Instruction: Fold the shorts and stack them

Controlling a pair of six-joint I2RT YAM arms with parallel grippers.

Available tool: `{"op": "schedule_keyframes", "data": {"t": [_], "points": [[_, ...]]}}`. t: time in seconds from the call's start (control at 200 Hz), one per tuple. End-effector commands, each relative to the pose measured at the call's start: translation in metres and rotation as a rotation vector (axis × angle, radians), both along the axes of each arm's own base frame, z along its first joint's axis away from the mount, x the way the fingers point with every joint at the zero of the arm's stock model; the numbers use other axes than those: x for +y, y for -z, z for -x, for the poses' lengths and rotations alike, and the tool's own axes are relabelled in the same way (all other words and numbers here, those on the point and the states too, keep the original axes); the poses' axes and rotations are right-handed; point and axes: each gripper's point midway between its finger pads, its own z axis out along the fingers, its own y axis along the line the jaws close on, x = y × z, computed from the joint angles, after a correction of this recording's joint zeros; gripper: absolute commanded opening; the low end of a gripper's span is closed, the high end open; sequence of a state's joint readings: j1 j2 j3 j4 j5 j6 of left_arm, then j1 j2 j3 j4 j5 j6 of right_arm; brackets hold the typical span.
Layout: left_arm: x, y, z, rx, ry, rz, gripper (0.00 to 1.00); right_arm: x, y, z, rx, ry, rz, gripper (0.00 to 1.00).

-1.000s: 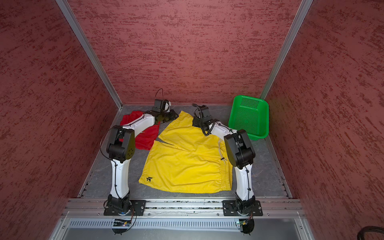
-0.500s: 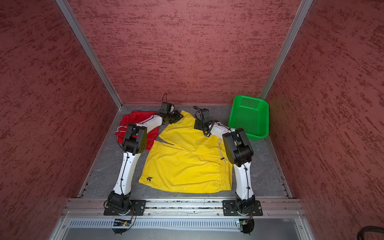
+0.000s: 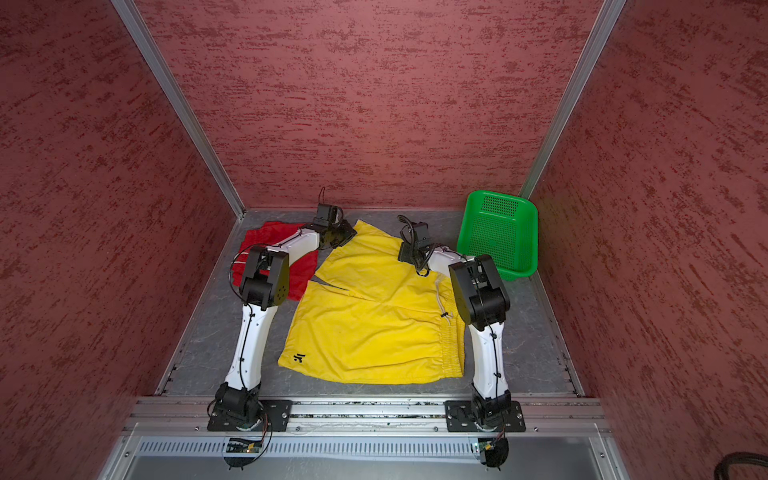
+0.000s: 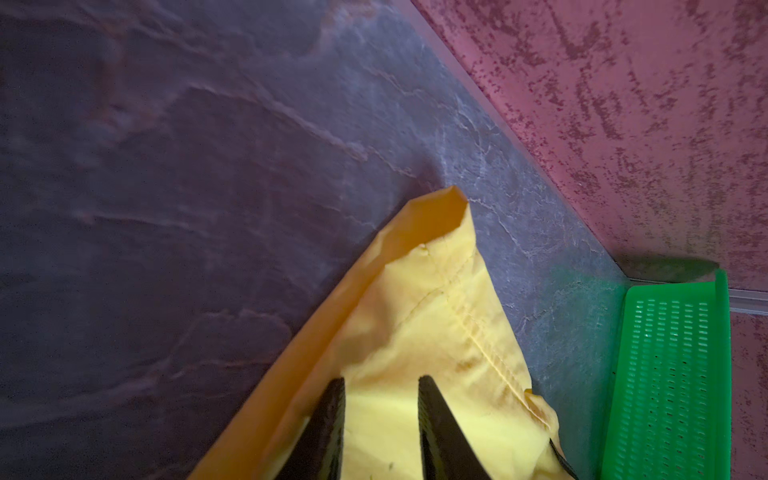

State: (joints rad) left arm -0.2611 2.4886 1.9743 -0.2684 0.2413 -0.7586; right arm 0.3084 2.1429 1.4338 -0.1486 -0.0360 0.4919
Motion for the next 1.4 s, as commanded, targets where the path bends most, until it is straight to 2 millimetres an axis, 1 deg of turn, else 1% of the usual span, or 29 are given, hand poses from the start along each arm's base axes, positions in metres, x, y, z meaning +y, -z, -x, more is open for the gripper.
{"op": "schedule_keyframes", "data": {"t": [0.0,0.065,0.12,0.175,0.2,0.25,0.276,0.316,0.341,0.351,0.386,0.431,0.446,0.476,0.506,0.601,0.616,0.621,0.641,0.686,0.696,0.842,0.917,0.987,1.067,1.162,1.267,1.343,1.393], "points": [[0.034,0.020,0.008,0.063,-0.069,-0.079,0.33,-0.013,0.021,-0.003,0.055,0.037,0.023,0.68],[0.031,0.007,0.004,0.033,-0.056,-0.062,0.34,-0.004,0.008,-0.007,0.018,0.014,-0.007,0.68],[0.027,-0.011,0.001,-0.005,-0.043,-0.049,0.36,0.003,-0.011,-0.010,-0.025,-0.006,-0.037,0.68],[0.024,-0.034,-0.001,-0.049,-0.029,-0.049,0.38,0.008,-0.036,-0.009,-0.072,-0.027,-0.072,0.69],[0.022,-0.046,0.000,-0.068,-0.019,-0.052,0.39,0.010,-0.052,-0.009,-0.101,-0.038,-0.088,0.69],[0.019,-0.068,0.004,-0.103,-0.001,-0.061,0.42,0.012,-0.077,-0.002,-0.140,-0.060,-0.115,0.69],[0.017,-0.082,0.007,-0.125,0.008,-0.064,0.45,0.013,-0.090,0.003,-0.155,-0.072,-0.126,0.69],[0.014,-0.097,0.014,-0.142,0.023,-0.067,0.47,0.013,-0.108,0.013,-0.177,-0.089,-0.146,0.69],[0.012,-0.111,0.020,-0.161,0.034,-0.065,0.48,0.012,-0.116,0.020,-0.183,-0.100,-0.159,0.69],[0.011,-0.112,0.022,-0.160,0.038,-0.067,0.49,0.013,-0.120,0.024,-0.187,-0.106,-0.167,0.69],[0.009,-0.128,0.032,-0.184,0.052,-0.068,0.51,0.012,-0.133,0.035,-0.196,-0.123,-0.191,0.69],[0.006,-0.141,0.047,-0.200,0.072,-0.072,0.53,0.011,-0.140,0.053,-0.188,-0.145,-0.218,0.69],[0.005,-0.142,0.052,-0.200,0.080,-0.075,0.53,0.011,-0.144,0.058,-0.191,-0.151,-0.226,0.69],[0.004,-0.151,0.063,-0.212,0.090,-0.077,0.54,0.009,-0.146,0.071,-0.178,-0.159,-0.237,0.69],[0.001,-0.154,0.075,-0.217,0.105,-0.081,0.55,0.006,-0.149,0.082,-0.170,-0.155,-0.244,0.70],[-0.007,-0.154,0.117,-0.198,0.152,-0.078,0.55,-0.008,-0.142,0.123,-0.110,-0.130,-0.238,0.70],[-0.009,-0.153,0.123,-0.192,0.158,-0.076,0.55,-0.011,-0.136,0.129,-0.092,-0.125,-0.232,0.70],[-0.009,-0.153,0.125,-0.192,0.159,-0.077,0.55,-0.011,-0.139,0.131,-0.097,-0.123,-0.234,0.70],[-0.011,-0.150,0.134,-0.181,0.169,-0.077,0.55,-0.016,-0.139,0.140,-0.088,-0.106,-0.230,0.70],[-0.018,-0.147,0.155,-0.172,0.198,-0.078,0.55,-0.026,-0.129,0.160,-0.050,-0.067,-0.230,0.71],[-0.018,-0.143,0.159,-0.162,0.202,-0.084,0.55,-0.028,-0.127,0.164,-0.042,-0.059,-0.230,0.71],[-0.036,-0.109,0.225,-0.074,0.284,-0.078,0.55,-0.065,-0.092,0.229,0.121,0.102,-0.189,0.71],[-0.045,-0.092,0.254,-0.021,0.322,-0.068,0.55,-0.085,-0.082,0.259,0.180,0.195,-0.157,0.73],[-0.049,-0.078,0.277,0.021,0.338,-0.077,0.55,-0.105,-0.075,0.286,0.231,0.304,-0.121,0.75],[-0.048,-0.065,0.296,0.062,0.334,-0.082,0.55,-0.119,-0.065,0.315,0.292,0.405,-0.115,0.78],[-0.045,-0.056,0.308,0.080,0.317,-0.080,0.55,-0.128,-0.052,0.340,0.334,0.511,-0.154,0.80],[-0.043,-0.056,0.312,0.080,0.307,-0.081,0.55,-0.131,-0.044,0.355,0.330,0.588,-0.219,0.81],[-0.042,-0.057,0.313,0.076,0.305,-0.084,0.55,-0.136,-0.035,0.366,0.350,0.623,-0.217,0.82],[-0.042,-0.057,0.313,0.076,0.304,-0.086,0.55,-0.134,-0.029,0.370,0.371,0.621,-0.220,0.81]]}}
